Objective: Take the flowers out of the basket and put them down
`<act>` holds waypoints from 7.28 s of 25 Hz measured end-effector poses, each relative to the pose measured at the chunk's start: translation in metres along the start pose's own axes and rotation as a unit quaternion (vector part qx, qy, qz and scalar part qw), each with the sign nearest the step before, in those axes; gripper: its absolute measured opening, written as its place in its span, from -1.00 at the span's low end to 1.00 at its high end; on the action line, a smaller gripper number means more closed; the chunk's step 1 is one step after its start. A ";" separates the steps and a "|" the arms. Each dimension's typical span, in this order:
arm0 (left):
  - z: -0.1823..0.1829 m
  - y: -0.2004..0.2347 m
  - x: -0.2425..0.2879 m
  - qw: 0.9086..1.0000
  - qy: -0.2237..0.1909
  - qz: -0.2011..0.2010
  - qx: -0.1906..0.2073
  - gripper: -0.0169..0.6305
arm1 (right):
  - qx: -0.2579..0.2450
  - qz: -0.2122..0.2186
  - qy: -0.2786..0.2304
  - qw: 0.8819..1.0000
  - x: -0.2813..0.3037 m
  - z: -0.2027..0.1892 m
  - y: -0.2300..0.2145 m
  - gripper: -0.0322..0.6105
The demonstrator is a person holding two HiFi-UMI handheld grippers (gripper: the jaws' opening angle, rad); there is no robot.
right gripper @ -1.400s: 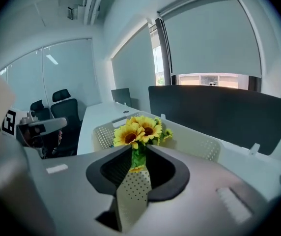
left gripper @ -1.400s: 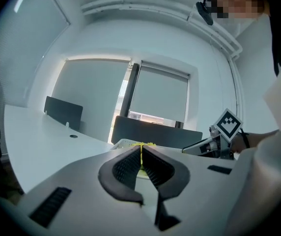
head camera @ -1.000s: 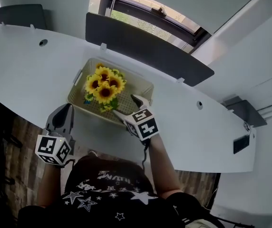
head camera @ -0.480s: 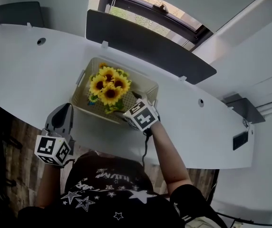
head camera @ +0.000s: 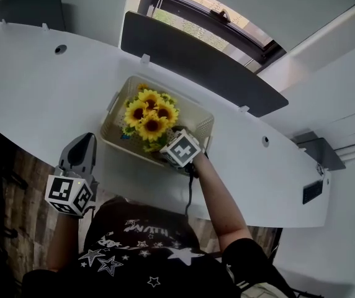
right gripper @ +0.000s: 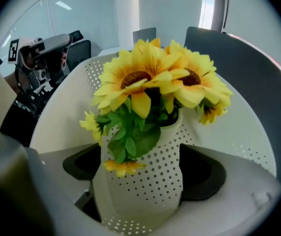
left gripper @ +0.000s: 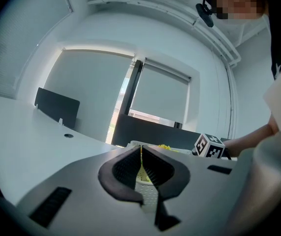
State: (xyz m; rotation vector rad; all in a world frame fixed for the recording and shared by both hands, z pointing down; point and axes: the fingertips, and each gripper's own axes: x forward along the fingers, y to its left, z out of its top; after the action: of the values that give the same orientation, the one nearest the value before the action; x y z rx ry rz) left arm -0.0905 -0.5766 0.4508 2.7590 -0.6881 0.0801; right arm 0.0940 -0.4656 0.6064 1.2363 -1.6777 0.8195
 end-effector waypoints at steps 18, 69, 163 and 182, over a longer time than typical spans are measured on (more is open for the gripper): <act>-0.008 0.012 -0.007 1.000 0.007 0.030 -0.005 -0.90 | -0.027 -0.032 -0.055 0.998 0.039 0.006 -0.010 0.55; -0.021 0.022 0.017 0.997 0.045 0.052 0.021 -0.90 | -0.026 -0.072 -0.261 0.962 0.083 0.136 -0.036 0.73; -0.156 -0.369 0.036 0.990 0.097 -0.074 0.070 -0.90 | 0.084 -0.096 -0.362 0.923 -0.169 -0.279 -0.047 0.72; -0.186 -0.382 0.037 0.989 0.123 -0.058 0.058 -0.90 | 0.117 -0.076 -0.308 0.941 -0.128 -0.330 -0.058 0.72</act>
State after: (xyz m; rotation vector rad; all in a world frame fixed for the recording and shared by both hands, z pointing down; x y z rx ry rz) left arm 0.1241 -0.2160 0.5298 2.8246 -0.4715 0.4419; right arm 0.2514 -0.1437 0.6229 1.9068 -1.9681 0.5757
